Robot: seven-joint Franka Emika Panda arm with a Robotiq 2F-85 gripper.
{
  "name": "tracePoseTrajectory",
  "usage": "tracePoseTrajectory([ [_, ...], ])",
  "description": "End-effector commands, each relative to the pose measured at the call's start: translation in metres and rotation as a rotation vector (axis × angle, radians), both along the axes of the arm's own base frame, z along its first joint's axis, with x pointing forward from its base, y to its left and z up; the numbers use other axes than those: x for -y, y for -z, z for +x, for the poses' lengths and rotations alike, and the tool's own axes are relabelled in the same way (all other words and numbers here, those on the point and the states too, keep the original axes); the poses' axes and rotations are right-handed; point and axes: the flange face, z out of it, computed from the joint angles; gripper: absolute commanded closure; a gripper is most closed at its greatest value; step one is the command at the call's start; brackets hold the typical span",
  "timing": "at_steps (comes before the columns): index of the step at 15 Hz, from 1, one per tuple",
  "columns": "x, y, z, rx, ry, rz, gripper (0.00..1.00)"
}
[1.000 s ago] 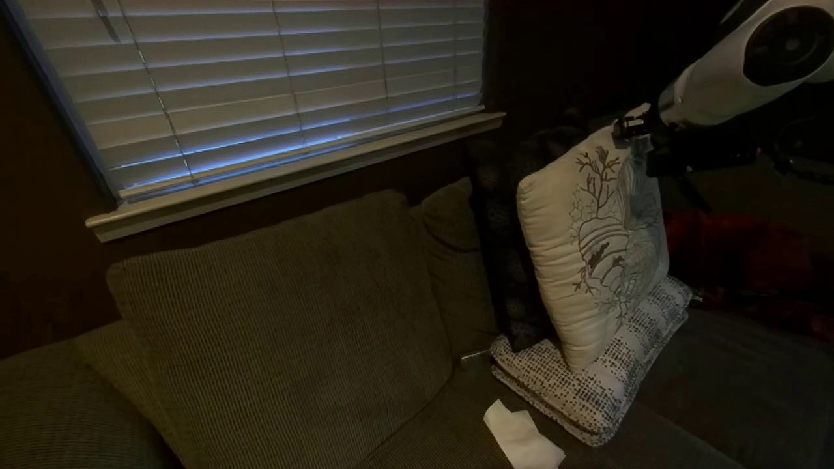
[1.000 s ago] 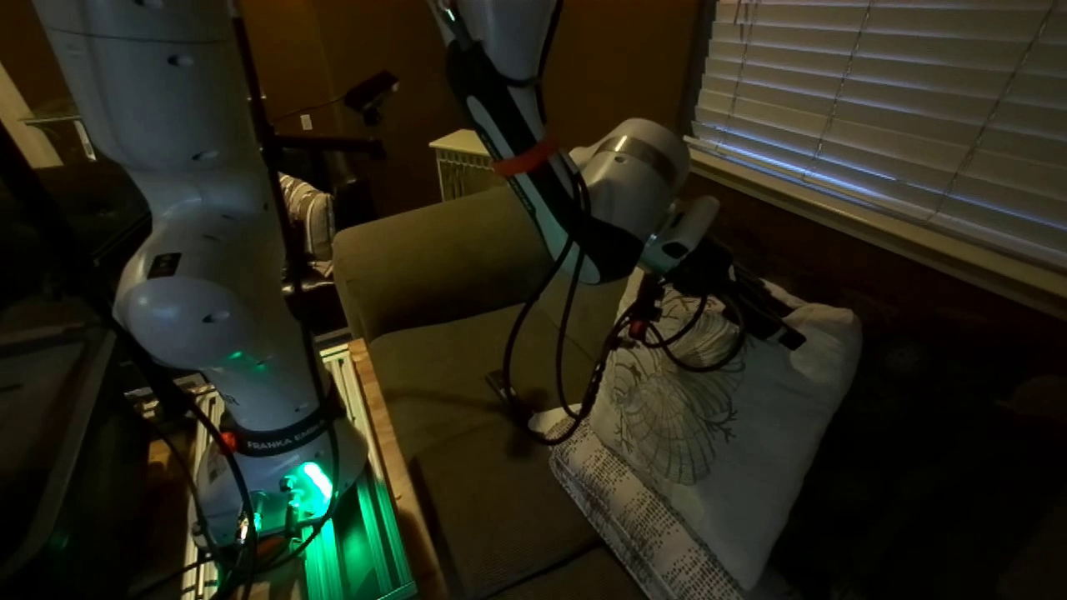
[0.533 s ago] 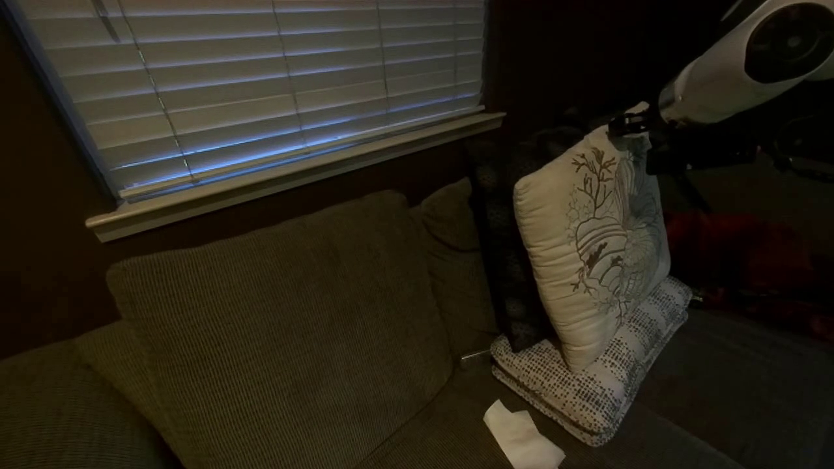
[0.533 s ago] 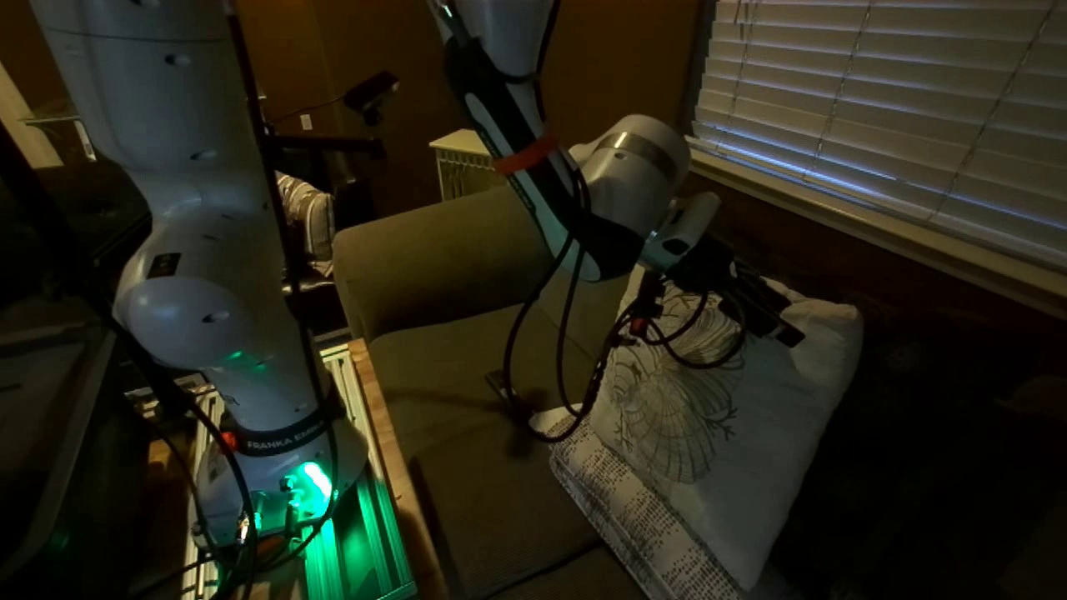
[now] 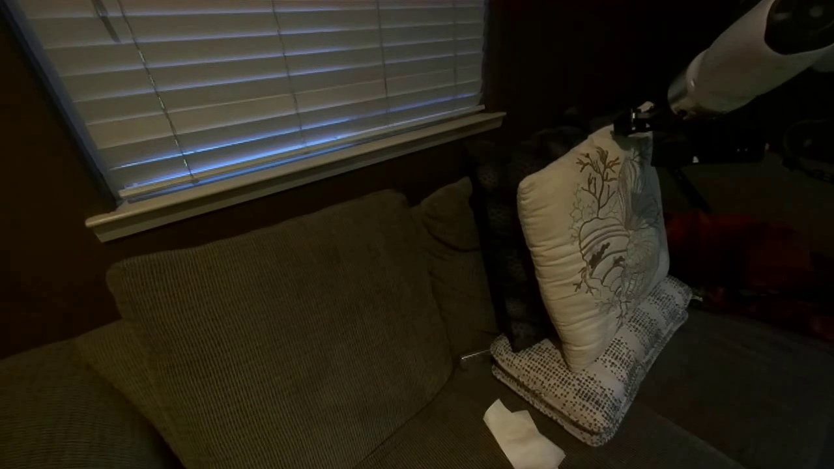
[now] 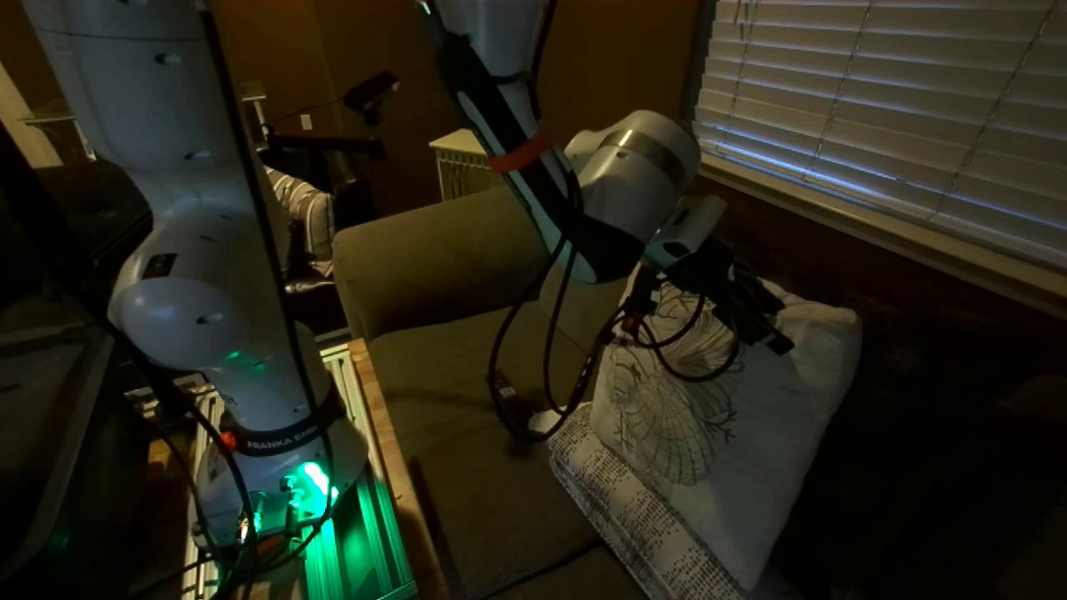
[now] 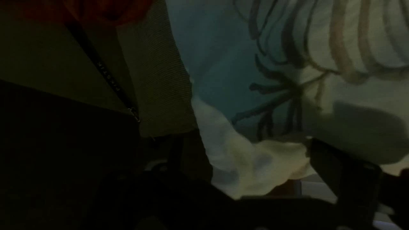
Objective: Move the white pillow on the left to the right.
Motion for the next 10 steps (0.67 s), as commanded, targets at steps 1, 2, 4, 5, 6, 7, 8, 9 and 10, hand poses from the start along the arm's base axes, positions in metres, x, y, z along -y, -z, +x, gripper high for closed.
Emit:
tracePoseTrajectory([
  [1, 0.002, -0.01, -0.006, -0.004, 0.019, 0.119, 0.0],
  [2, 0.003, -0.011, -0.008, -0.007, 0.027, 0.144, 0.0],
  [4, 0.004, -0.014, -0.012, -0.02, 0.046, 0.175, 0.0],
  [5, 0.005, -0.016, -0.013, -0.023, 0.058, 0.184, 0.0],
  [6, 0.005, -0.018, -0.015, -0.028, 0.067, 0.19, 0.0],
  [7, 0.004, -0.021, -0.016, -0.03, 0.078, 0.189, 0.0],
  [8, 0.003, -0.024, -0.017, -0.032, 0.085, 0.185, 0.0],
  [9, 0.002, -0.027, -0.018, -0.031, 0.092, 0.179, 0.0],
  [10, 0.0, -0.032, -0.02, -0.023, 0.094, 0.163, 0.0],
])
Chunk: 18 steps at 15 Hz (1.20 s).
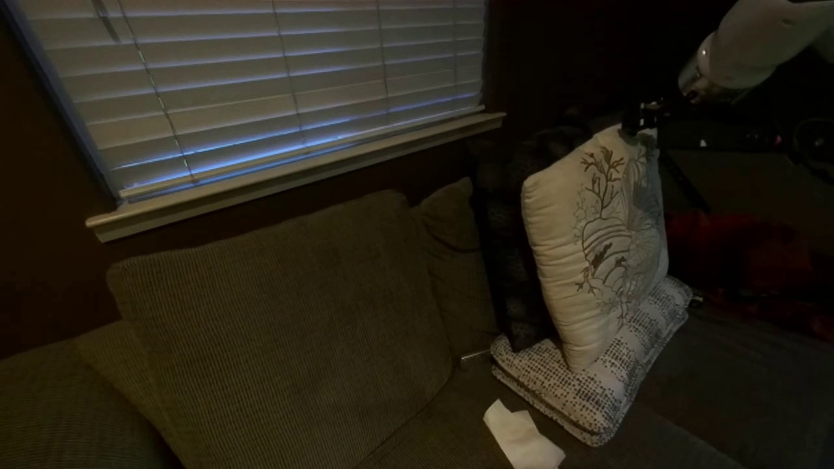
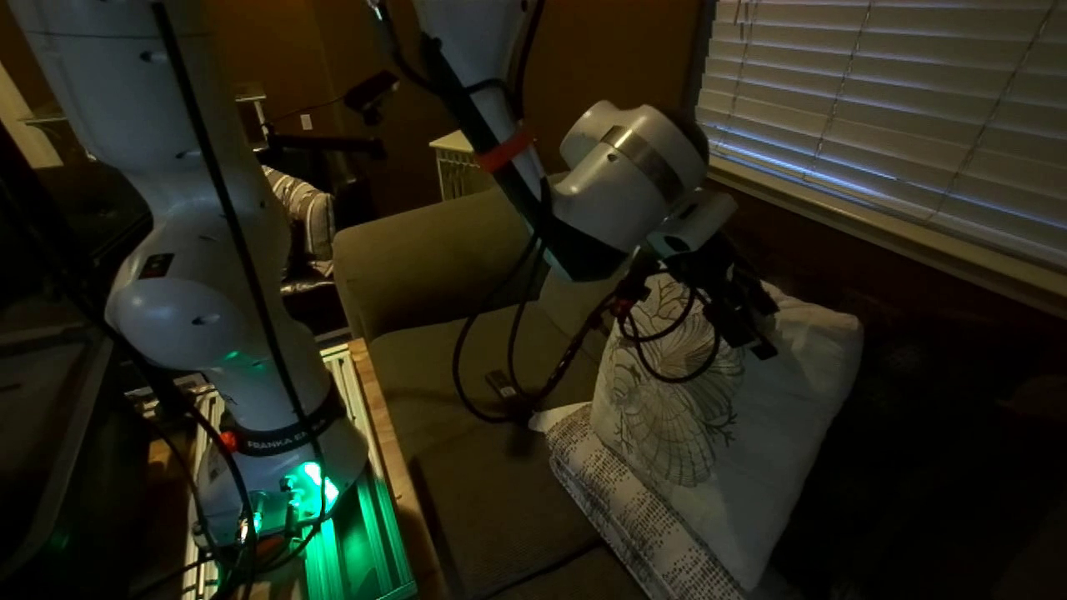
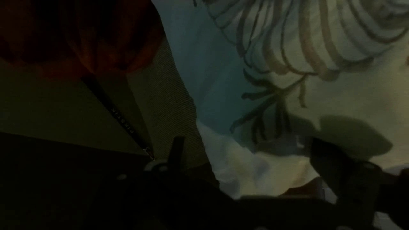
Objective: Move the white pillow on the left to the right.
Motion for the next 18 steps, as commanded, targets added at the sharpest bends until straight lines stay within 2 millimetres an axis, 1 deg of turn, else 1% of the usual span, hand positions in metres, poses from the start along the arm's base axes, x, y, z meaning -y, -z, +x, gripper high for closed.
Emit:
tracePoseTrajectory([
  [1, -0.008, -0.02, -0.014, 0.011, 0.016, -0.025, 0.0],
  [5, -0.012, -0.035, -0.014, 0.041, 0.012, -0.056, 0.0],
  [12, -0.019, -0.045, -0.016, 0.053, -0.006, -0.054, 0.0],
  [14, -0.018, -0.053, -0.021, 0.038, -0.014, -0.019, 0.0],
  [17, -0.021, -0.074, -0.032, 0.022, -0.058, 0.068, 0.0],
  [18, -0.021, -0.078, -0.036, 0.015, -0.073, 0.098, 0.0],
])
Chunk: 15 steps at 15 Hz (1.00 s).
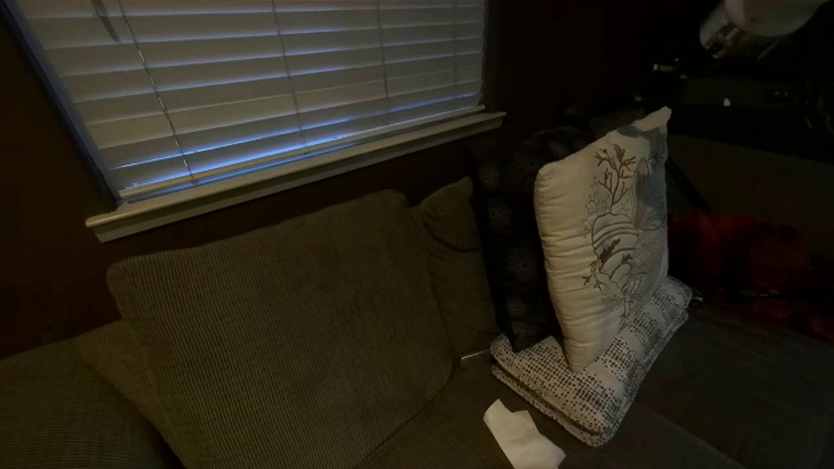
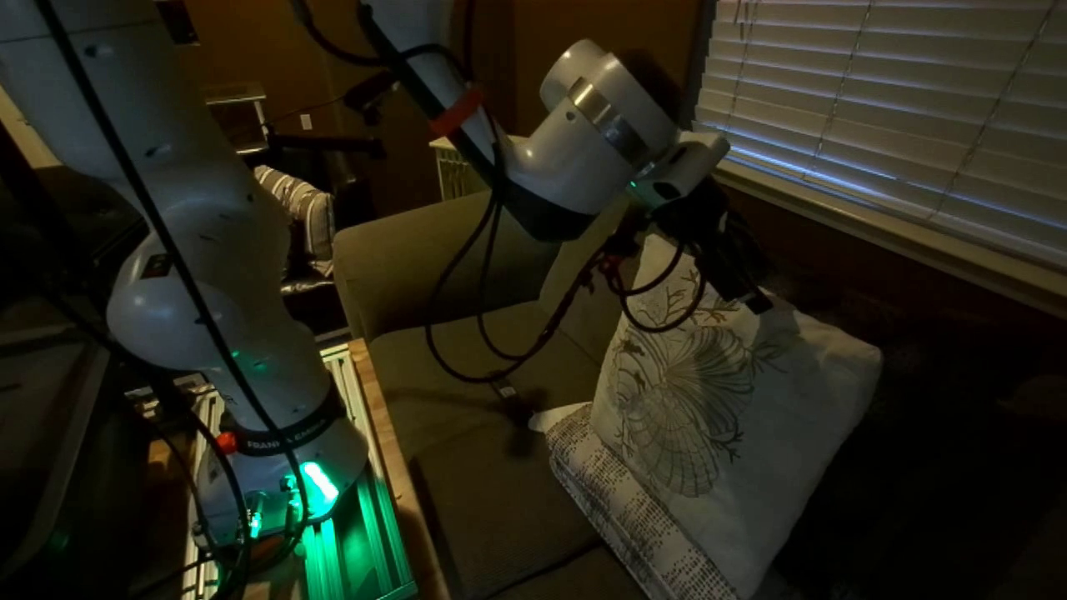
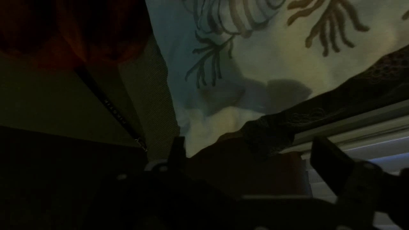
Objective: Move the white pillow on the left to the right.
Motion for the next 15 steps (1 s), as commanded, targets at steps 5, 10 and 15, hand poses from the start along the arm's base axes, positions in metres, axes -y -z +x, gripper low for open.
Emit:
tracePoseTrajectory([
  [5, -0.008, -0.025, -0.045, -0.119, -0.031, 0.16, 0.0],
  [10, -0.009, -0.079, -0.056, -0.257, 0.05, 0.14, 0.0],
  [15, -0.017, -0.126, -0.063, -0.257, 0.04, 0.029, 0.0],
])
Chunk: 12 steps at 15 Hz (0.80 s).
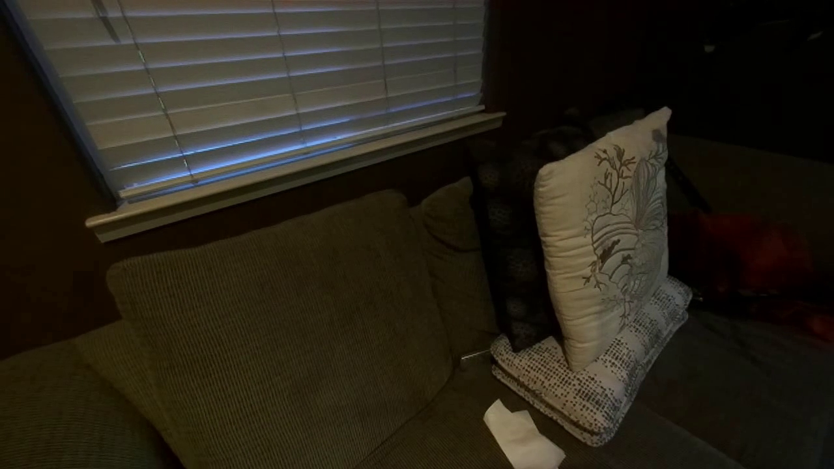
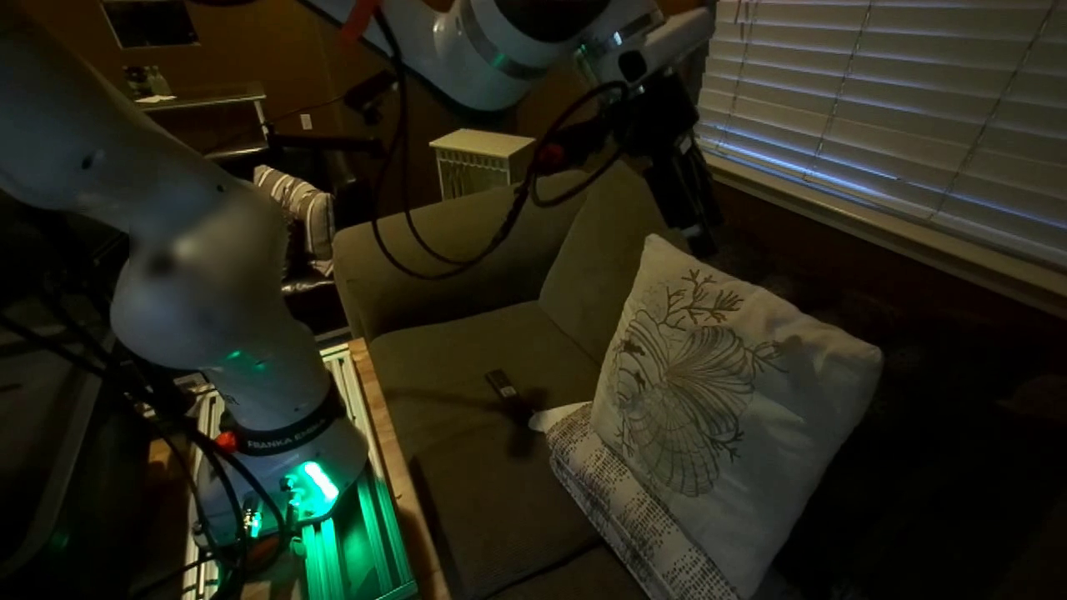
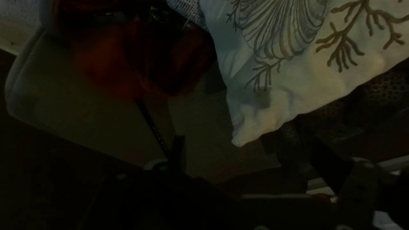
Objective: Move the white pillow on the left to the right.
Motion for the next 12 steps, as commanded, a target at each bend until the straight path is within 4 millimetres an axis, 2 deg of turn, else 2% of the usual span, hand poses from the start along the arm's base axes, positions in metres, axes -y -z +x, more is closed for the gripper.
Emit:
tracePoseTrajectory([
  [1, -0.005, -0.027, -0.009, 0.014, -0.067, -0.048, 0.0],
  [5, -0.007, -0.041, -0.015, 0.042, -0.161, -0.035, 0.0],
  [12, -0.006, -0.054, -0.018, 0.017, -0.274, 0.148, 0.0],
])
